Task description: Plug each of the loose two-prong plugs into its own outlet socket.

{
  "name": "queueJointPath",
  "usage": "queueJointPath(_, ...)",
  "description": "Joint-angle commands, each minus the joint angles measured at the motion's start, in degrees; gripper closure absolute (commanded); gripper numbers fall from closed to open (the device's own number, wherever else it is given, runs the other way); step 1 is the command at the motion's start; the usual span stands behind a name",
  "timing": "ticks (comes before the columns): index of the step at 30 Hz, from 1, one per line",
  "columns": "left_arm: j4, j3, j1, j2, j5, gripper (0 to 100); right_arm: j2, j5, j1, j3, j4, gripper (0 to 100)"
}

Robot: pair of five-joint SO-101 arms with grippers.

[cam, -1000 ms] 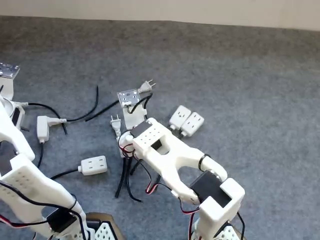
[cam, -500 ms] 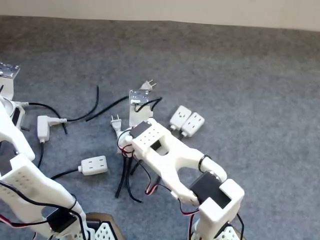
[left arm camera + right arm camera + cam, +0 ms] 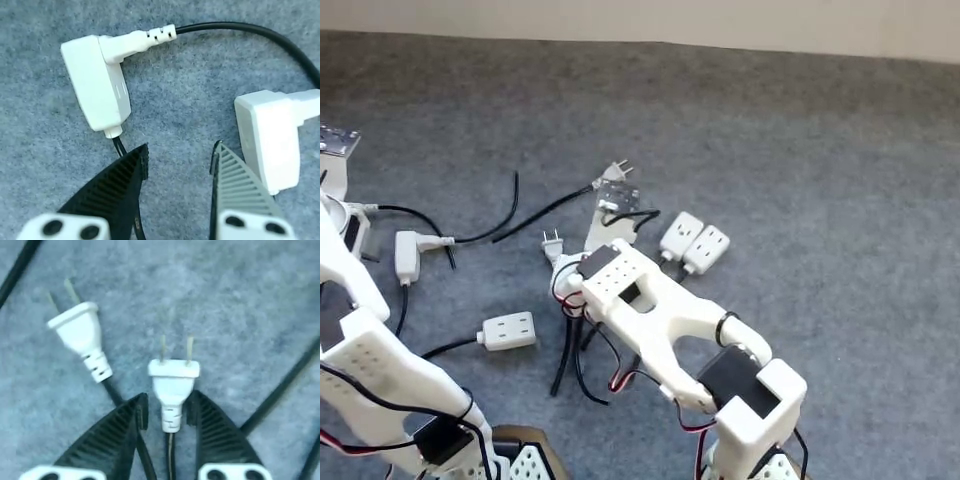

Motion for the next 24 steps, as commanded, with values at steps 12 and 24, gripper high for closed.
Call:
queueJointPath(12,-0.2,-0.2,-0.1,-0.5,-0.4,78,6.4,11.0,2.6,-17.8,24.7,99.2)
queueJointPath(24,-0.2,-0.2,-1.3,-0.5,-0.4,78,6.8,78.6,13.9,-36.2,34.3,99.2)
